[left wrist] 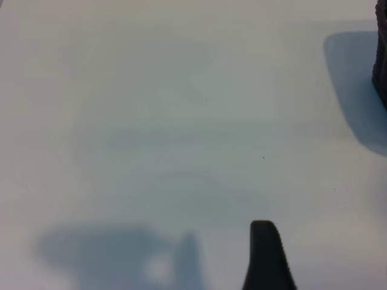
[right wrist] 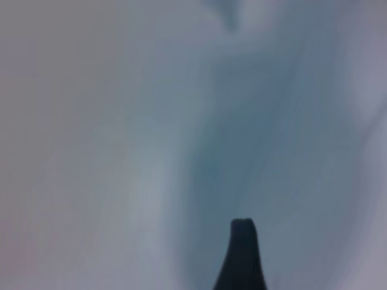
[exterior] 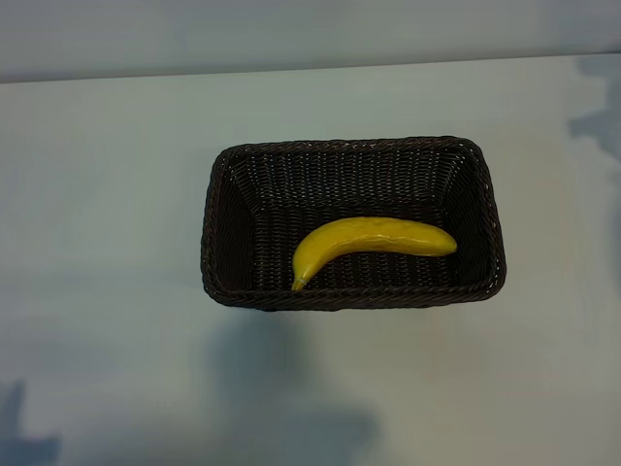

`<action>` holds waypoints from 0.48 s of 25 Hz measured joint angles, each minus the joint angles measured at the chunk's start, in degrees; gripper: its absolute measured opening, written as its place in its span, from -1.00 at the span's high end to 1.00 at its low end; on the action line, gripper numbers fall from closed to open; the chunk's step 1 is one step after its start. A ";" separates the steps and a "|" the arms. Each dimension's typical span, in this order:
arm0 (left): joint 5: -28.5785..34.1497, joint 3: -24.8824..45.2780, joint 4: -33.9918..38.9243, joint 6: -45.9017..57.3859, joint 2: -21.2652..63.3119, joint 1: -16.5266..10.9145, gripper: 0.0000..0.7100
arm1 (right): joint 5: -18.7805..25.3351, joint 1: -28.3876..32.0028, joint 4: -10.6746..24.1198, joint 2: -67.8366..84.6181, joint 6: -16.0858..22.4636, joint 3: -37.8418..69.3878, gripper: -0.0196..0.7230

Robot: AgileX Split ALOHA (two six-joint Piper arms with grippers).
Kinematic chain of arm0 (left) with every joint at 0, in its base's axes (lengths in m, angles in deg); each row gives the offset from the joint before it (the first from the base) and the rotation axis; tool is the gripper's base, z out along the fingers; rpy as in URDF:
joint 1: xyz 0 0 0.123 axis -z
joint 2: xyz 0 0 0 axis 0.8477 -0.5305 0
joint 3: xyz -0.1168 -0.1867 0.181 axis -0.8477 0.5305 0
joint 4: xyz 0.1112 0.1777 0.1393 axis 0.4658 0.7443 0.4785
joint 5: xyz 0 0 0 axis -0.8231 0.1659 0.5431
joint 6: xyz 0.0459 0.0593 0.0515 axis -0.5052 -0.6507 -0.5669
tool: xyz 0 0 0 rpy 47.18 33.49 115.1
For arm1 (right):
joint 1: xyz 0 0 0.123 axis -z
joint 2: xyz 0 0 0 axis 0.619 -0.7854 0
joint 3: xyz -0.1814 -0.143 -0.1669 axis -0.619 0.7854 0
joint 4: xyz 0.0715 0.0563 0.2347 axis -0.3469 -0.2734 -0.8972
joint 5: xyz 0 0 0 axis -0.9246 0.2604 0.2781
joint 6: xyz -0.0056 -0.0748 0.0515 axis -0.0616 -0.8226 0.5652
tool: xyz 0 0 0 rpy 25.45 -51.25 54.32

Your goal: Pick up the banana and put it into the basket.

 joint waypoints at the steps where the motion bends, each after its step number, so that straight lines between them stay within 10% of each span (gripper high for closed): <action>1: 0.00 0.00 0.00 0.00 0.00 0.00 -0.39 | 0.00 0.13 0.00 0.37 0.00 0.37 -0.64; 12: 0.00 0.00 0.00 0.00 0.00 0.00 -0.39 | -0.11 0.13 -0.04 17.44 0.00 18.56 -0.64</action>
